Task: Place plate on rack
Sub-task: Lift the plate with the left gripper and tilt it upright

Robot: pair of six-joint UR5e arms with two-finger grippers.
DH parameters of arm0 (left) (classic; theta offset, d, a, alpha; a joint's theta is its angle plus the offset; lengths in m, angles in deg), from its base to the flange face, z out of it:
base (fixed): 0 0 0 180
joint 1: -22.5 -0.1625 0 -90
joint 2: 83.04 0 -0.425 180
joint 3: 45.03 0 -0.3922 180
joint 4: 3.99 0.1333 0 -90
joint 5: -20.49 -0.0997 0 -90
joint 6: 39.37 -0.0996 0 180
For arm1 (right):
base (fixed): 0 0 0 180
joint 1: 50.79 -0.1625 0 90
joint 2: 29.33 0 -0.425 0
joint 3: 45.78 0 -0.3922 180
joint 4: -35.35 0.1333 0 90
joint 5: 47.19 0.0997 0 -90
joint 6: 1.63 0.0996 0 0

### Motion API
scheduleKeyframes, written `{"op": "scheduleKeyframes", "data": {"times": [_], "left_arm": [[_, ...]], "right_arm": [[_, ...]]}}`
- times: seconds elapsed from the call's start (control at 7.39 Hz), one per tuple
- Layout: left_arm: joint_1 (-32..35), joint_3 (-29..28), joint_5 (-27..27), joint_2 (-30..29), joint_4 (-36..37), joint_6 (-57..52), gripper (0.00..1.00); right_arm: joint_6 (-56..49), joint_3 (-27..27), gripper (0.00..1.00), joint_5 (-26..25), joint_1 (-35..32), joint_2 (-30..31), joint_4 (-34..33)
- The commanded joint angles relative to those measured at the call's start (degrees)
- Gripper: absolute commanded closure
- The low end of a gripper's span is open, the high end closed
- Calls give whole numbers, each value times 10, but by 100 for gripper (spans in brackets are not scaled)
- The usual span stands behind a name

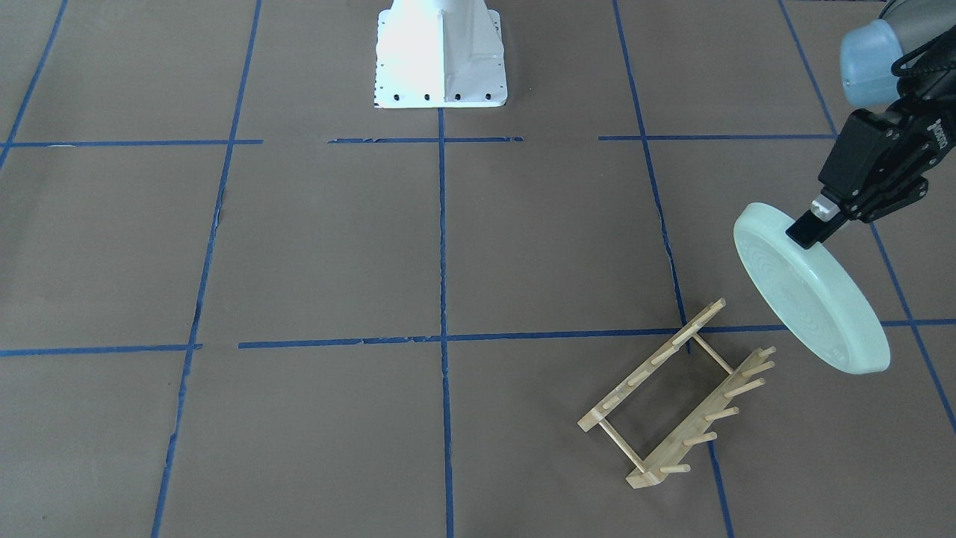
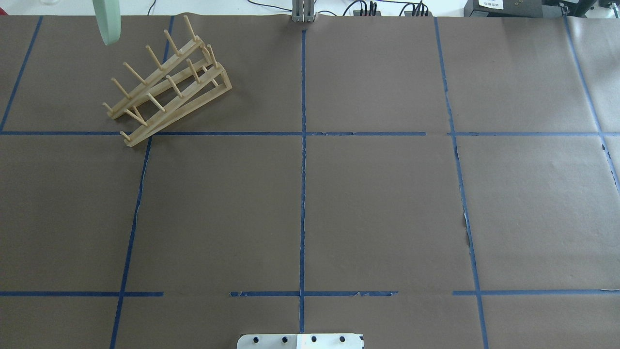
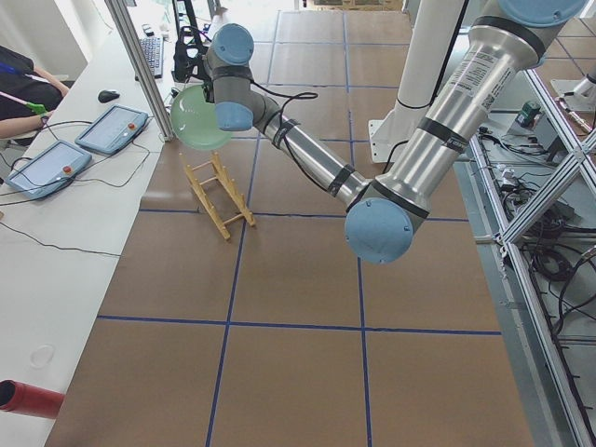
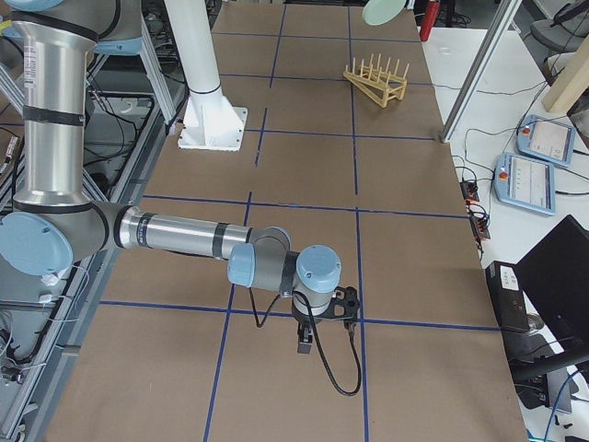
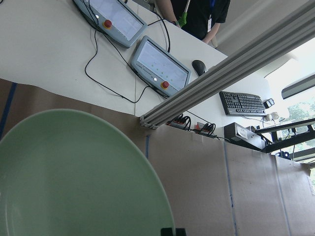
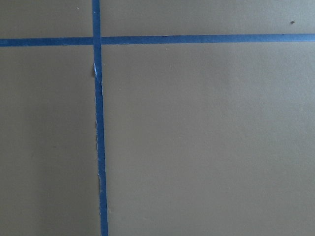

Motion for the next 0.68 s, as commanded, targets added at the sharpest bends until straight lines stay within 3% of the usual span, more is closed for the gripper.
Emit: {"op": "scheduleKeyframes", "data": {"times": [0.0, 0.54], "left_arm": [[-31, -61, -87, 22, -187, 109, 100], [-111, -116, -229, 18, -292, 159, 100]], "right_arm": [[0, 1, 0, 0, 0, 0, 0], [0, 0, 0, 0, 0, 0, 0]]}}
